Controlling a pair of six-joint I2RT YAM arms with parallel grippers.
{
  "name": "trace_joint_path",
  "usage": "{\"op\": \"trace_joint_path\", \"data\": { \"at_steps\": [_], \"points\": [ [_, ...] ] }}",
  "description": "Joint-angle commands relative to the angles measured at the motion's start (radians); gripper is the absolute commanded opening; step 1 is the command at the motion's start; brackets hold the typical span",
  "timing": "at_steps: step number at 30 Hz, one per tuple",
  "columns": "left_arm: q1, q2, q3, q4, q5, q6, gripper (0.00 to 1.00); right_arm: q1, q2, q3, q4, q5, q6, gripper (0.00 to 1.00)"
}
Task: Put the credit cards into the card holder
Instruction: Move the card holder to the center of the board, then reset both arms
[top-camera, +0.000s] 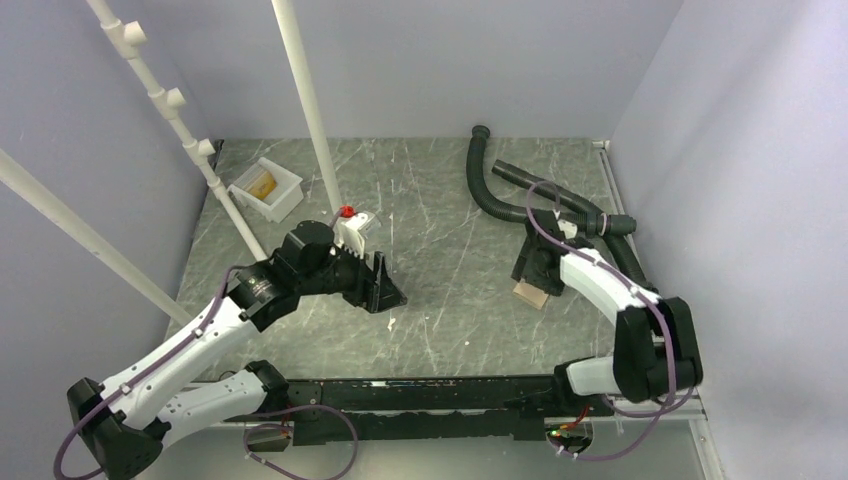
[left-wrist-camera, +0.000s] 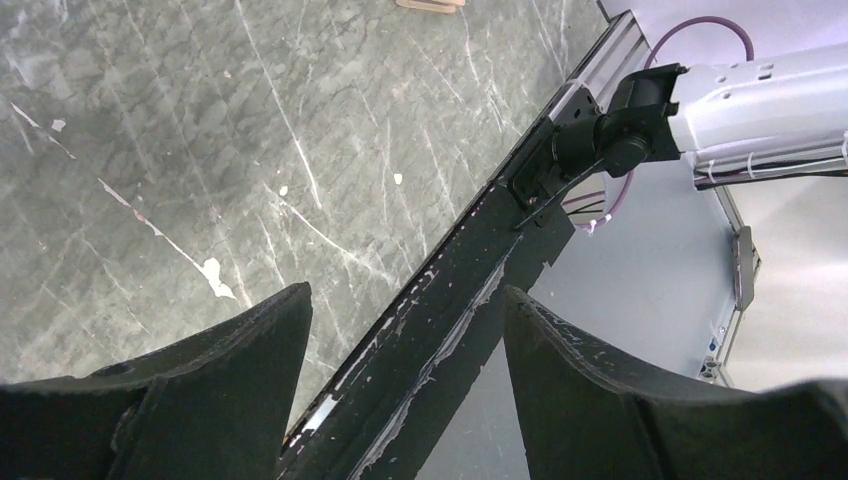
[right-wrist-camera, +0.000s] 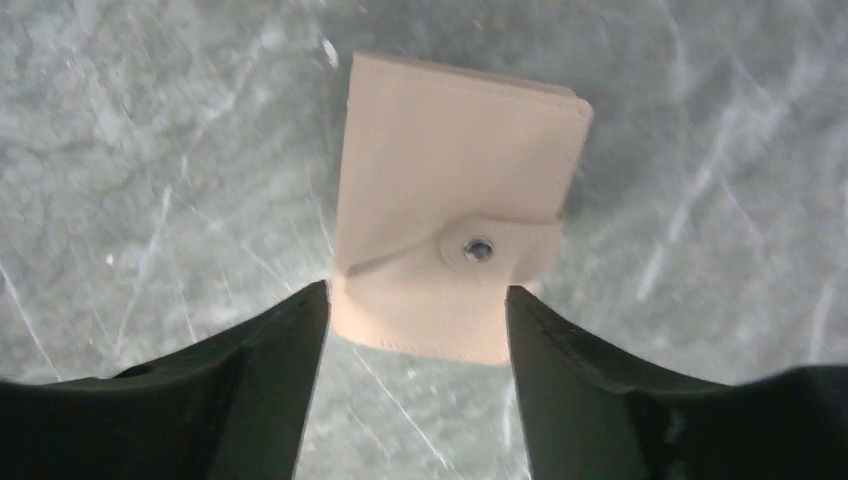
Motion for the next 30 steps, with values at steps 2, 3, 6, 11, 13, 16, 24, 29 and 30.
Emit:
{"op": "trace_joint_path", "data": {
  "at_steps": [2,3,6,11,13,16,24,29,30],
  "points": [
    [-0.003,0.009,0.065,-0.019,-0.052,0.027,0.76,0.0,-0.244,0.092,-0.201,0.094,-0.08,0.82],
    [-0.003,0.007,0.082,-0.024,-0.068,0.032,0.76,0.001,-0.301,0.134,-0.205,0.077,-0.127,0.88],
    [-0.002,-0.009,0.169,-0.066,-0.128,0.063,0.78,0.002,-0.461,0.28,-0.207,-0.053,-0.256,1.0],
    [-0.002,-0.08,0.382,-0.13,-0.294,0.135,0.88,0.002,-0.627,0.57,-0.209,-0.177,-0.366,1.0],
    [-0.001,-0.111,0.465,-0.142,-0.355,0.18,0.91,0.002,-0.679,0.664,-0.195,-0.157,-0.398,1.0],
    [-0.003,-0.139,0.579,-0.144,-0.433,0.256,0.96,0.001,-0.734,0.758,-0.162,-0.093,-0.442,1.0],
    [-0.002,-0.177,0.777,-0.111,-0.559,0.406,0.99,0.002,-0.841,0.864,-0.102,0.049,-0.502,1.0],
    [-0.002,-0.187,0.822,-0.115,-0.571,0.428,0.99,0.0,-0.881,0.864,-0.106,0.053,-0.512,1.0],
    [-0.002,-0.187,0.83,-0.119,-0.569,0.429,0.99,0.001,-0.887,0.858,-0.104,0.06,-0.511,1.0]
  ]
}}
